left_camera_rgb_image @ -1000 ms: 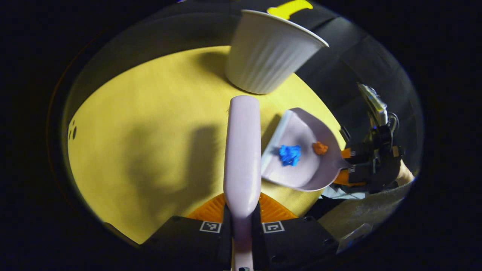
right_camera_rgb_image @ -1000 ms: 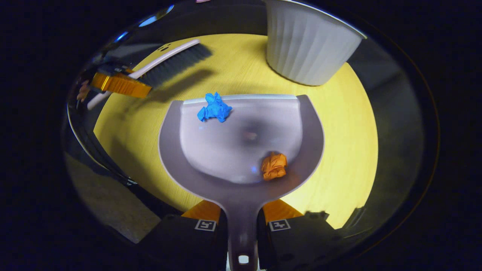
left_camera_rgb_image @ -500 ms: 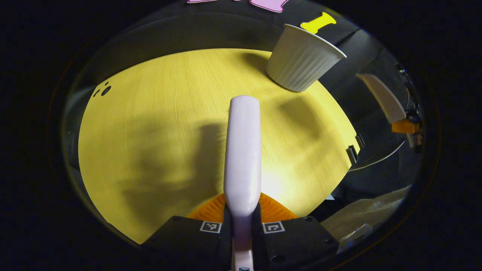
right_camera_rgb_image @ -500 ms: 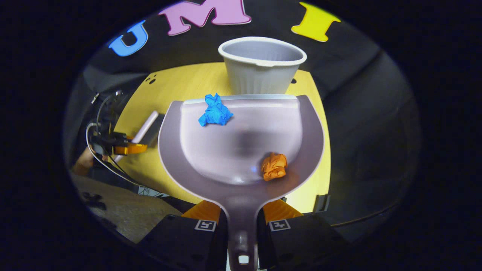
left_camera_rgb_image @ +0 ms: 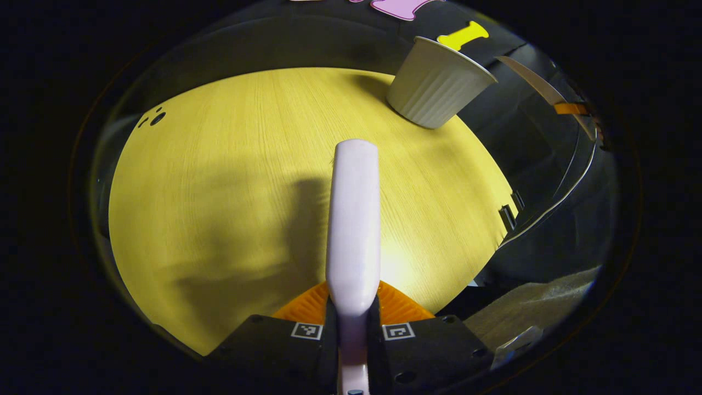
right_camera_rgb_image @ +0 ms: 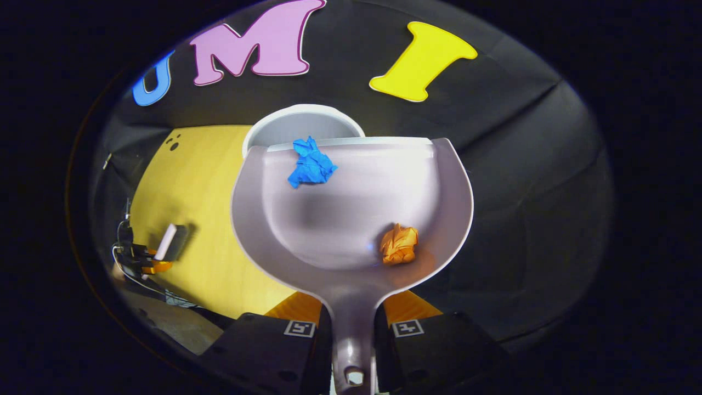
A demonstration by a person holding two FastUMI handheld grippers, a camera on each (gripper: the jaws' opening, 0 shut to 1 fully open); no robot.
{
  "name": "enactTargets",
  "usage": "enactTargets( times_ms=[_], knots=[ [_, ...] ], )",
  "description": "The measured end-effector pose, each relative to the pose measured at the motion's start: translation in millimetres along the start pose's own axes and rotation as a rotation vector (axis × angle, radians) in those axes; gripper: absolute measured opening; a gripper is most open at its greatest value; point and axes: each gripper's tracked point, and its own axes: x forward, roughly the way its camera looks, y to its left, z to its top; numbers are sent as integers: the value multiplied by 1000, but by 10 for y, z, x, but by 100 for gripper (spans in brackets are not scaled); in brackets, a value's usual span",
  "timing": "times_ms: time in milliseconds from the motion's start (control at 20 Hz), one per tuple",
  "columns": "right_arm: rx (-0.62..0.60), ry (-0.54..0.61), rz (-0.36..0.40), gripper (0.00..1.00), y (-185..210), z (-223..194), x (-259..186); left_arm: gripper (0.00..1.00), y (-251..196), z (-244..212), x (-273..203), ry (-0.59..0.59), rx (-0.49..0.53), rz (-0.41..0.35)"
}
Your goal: Pick up the small broom and dustpan from the desktop, sweep the trash into the dustpan with the broom, and then empty the trash into the garbage bin.
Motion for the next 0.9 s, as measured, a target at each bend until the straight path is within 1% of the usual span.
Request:
enactTargets(
  times_ms=[150,200,250,350,400,450,600,750,850,900],
  knots=[
    [-83,53,-45,36,-129,275,120,25,38,-52,-8,0,-11,3],
    [-116,79,-59,36,-177,337,139,24,83,-68,-22,-1,-18,3],
    [-153,108,-72,36,-211,392,166,25,125,-77,-35,-2,-24,4],
    [-230,179,-84,36,-244,523,217,25,190,-101,-53,-4,-36,5],
    [-252,204,-82,32,-247,576,228,25,213,-112,-63,-4,-42,4],
    [-276,233,-80,36,-239,622,234,25,224,-134,-52,-4,-47,3],
    [-371,300,-111,36,-274,749,251,24,233,-149,-43,-7,-64,3],
    [-402,319,-99,36,-258,766,243,25,255,-148,-43,-13,-82,6],
    [-419,323,-100,36,-260,769,262,24,264,-133,-45,-15,-86,11],
    [-422,323,-102,36,-265,761,268,25,261,-135,-34,-16,-86,14]
  ],
)
